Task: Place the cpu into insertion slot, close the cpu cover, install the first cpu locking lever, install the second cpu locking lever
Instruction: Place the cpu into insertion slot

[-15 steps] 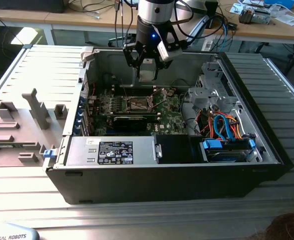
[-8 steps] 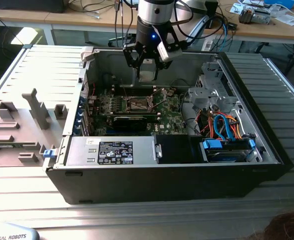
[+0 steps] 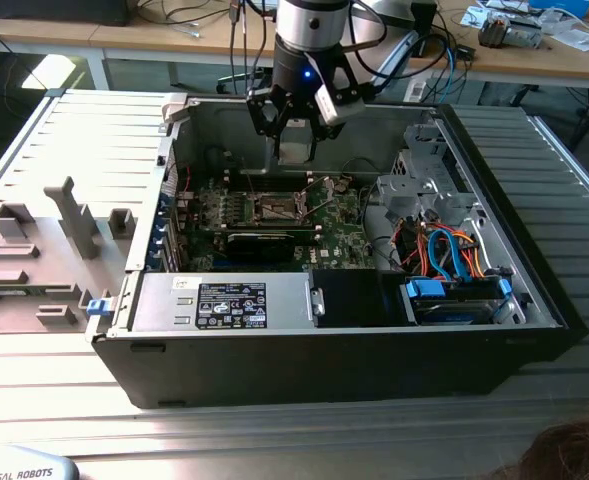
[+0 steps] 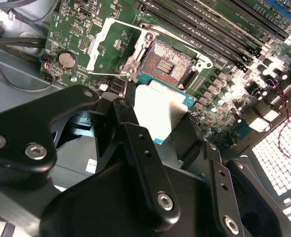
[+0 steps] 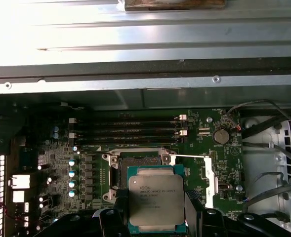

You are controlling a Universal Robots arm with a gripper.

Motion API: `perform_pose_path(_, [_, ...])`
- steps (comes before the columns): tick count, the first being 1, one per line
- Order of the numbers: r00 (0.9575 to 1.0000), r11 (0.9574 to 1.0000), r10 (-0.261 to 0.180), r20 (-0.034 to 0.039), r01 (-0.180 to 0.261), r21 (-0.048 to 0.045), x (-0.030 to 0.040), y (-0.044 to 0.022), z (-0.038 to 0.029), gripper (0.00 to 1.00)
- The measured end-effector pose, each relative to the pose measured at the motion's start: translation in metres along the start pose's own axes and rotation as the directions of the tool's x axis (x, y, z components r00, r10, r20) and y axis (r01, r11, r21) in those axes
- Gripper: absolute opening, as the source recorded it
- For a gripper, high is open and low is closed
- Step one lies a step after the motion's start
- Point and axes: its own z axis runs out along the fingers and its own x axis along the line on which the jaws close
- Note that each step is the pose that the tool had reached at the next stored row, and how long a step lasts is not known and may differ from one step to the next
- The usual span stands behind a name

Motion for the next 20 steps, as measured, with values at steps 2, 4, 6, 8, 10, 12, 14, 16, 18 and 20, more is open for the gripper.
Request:
perform_pose_path(2, [1.0000,1.0000,0.000,0.0000,0.000,0.0000,0.0000,0.0000,0.0003,0.54])
perform_pose_path(4, [1.0000,1.0000,0.000,0.0000,0.000,0.0000,0.0000,0.0000,0.0006,0.54])
perform_pose_path(6, [1.0000,1.0000,0.000,0.0000,0.000,0.0000,0.0000,-0.0001,0.0010,0.54])
perform_pose_path(8, [1.0000,1.0000,0.000,0.0000,0.000,0.0000,0.0000,-0.0001,0.0013,0.54])
perform_pose_path(10, [1.0000,1.0000,0.000,-0.0001,0.000,0.0000,0.0000,-0.0001,0.0017,0.54])
perform_pose_path(12, [1.0000,1.0000,0.000,0.0000,0.000,0.0000,0.0000,-0.0002,0.0020,0.54])
perform_pose_path(14, [1.0000,1.0000,0.000,0.0000,0.000,0.0000,-0.0001,-0.0002,0.0029,0.54])
perform_pose_path(16, [1.0000,1.0000,0.000,0.0000,0.000,0.0000,-0.0001,-0.0003,0.0033,0.54])
perform_pose_path(18, [1.0000,1.0000,0.000,0.0000,0.000,0.0000,-0.0001,-0.0003,0.0036,0.54])
perform_pose_path(20, [1.0000,1.0000,0.000,0.0000,0.000,0.0000,-0.0001,-0.0003,0.0039,0.54])
